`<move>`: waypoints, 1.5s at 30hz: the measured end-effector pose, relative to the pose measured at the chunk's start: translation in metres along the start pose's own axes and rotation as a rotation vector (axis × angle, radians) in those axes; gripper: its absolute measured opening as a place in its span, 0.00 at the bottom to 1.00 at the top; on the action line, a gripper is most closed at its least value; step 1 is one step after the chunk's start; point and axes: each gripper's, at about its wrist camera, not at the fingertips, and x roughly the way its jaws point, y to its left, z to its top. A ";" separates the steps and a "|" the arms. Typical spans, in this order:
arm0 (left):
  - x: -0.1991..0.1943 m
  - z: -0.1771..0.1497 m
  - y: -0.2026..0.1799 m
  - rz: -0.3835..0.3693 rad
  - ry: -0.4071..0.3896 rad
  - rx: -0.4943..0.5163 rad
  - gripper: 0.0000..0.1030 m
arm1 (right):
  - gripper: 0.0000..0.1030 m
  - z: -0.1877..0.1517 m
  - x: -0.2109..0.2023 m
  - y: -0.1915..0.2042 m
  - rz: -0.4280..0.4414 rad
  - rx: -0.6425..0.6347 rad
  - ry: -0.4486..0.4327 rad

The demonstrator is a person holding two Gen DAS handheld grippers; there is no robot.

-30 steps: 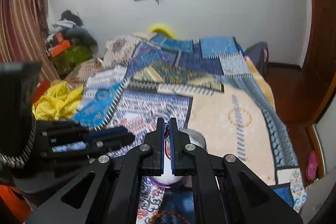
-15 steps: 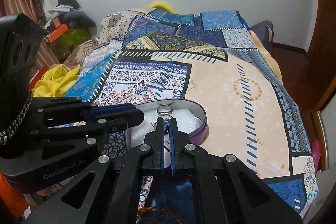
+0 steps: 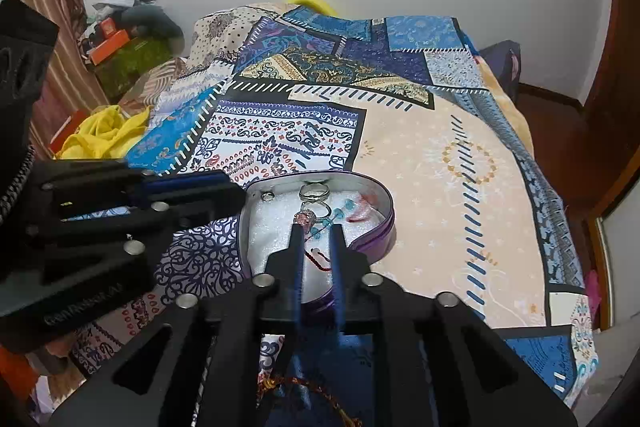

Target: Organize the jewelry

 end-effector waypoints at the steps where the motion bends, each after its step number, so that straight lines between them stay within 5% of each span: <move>1: -0.004 0.000 0.000 0.005 -0.005 0.001 0.10 | 0.20 0.000 -0.002 0.001 -0.006 -0.001 -0.005; 5: -0.018 -0.002 0.000 0.010 -0.023 0.000 0.13 | 0.32 0.003 -0.011 0.004 -0.024 -0.011 -0.030; 15: -0.059 -0.007 -0.009 0.040 -0.083 0.016 0.30 | 0.32 0.006 -0.043 0.013 -0.065 -0.029 -0.092; 22: -0.079 -0.021 -0.017 0.039 -0.096 0.029 0.31 | 0.32 -0.003 -0.065 0.013 -0.095 -0.018 -0.131; 36: -0.079 -0.059 -0.029 0.034 -0.028 0.035 0.32 | 0.32 -0.055 -0.070 0.001 -0.126 0.031 -0.054; 45: -0.045 -0.070 -0.054 -0.026 0.059 0.048 0.32 | 0.32 -0.084 -0.070 -0.011 -0.137 0.093 -0.002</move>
